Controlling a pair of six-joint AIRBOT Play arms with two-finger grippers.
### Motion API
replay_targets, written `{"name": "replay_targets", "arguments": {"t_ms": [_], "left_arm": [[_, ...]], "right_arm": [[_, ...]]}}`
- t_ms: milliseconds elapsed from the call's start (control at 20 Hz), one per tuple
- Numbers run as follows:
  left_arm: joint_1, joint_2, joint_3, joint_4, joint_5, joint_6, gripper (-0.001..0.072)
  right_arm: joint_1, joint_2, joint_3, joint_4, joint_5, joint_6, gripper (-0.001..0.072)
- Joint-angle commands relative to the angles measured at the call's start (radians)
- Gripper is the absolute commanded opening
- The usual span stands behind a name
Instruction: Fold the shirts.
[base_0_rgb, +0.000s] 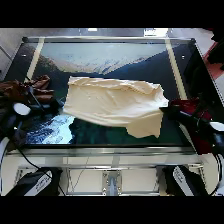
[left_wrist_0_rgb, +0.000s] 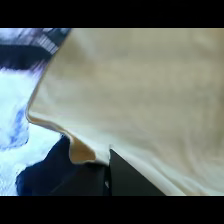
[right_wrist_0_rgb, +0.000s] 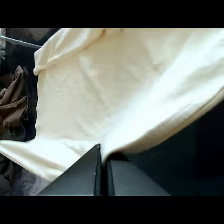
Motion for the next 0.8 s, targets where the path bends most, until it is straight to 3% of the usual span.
{"name": "replay_targets", "arguments": {"t_ms": [0, 250, 350, 550, 750], "left_arm": [[0.001, 0.147, 0.256, -0.085, 0.02, 0.289, 0.001], [0.0, 0.279, 0.565, -0.04, -0.039, 0.464, 0.0008], [0.0, 0.279, 0.674, 0.035, -0.099, 0.463, 0.0008], [0.0, 0.277, 0.83, 0.131, -0.058, 0.461, 0.0007], [0.0, 0.233, 0.871, 0.248, -0.101, 0.391, 0.0006]], "right_arm": [[0.0, 0.198, 0.2, -0.129, 0.066, 0.035, 0.0029], [0.0, 0.406, 0.557, -0.244, 0.035, 0.146, 0.0028], [0.0, 0.418, 0.695, -0.249, 0.009, 0.167, 0.0027], [0.0, 0.38, 0.9, -0.338, -0.063, 0.192, 0.0026], [0.0, 0.232, 0.932, -0.248, -0.035, 0.192, 0.0026]]}}
